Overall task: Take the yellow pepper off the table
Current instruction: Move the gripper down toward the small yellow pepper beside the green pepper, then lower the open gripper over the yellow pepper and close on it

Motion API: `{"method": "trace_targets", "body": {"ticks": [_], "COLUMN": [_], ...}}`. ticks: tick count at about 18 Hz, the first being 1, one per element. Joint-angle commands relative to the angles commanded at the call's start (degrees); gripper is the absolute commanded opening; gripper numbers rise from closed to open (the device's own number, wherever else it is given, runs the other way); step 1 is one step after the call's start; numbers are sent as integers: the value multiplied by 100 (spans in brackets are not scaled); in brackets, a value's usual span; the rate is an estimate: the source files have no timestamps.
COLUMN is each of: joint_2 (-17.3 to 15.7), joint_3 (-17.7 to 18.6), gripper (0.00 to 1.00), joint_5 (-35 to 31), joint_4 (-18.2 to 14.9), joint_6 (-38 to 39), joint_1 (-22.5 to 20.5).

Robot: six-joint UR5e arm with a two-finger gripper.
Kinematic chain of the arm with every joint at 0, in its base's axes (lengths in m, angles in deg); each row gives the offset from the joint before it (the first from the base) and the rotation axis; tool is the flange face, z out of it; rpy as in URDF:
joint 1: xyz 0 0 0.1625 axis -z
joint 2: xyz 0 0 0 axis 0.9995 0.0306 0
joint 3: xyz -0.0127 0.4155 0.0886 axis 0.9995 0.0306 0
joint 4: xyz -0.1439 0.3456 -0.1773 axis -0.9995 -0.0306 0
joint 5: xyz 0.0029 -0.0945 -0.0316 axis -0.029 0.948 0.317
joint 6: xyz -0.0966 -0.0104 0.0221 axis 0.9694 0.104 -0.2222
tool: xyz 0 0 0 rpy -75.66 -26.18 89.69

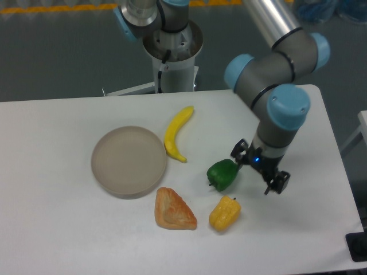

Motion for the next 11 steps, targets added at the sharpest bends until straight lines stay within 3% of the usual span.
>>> {"method": "trace_targets", "body": {"ticks": [11], "joint_2": [546], "joint_3": [-63], "gripper": [100], "joint_5": [-79], "joint_4": [-9], "joint_6": [644], "joint_1": [432]}}
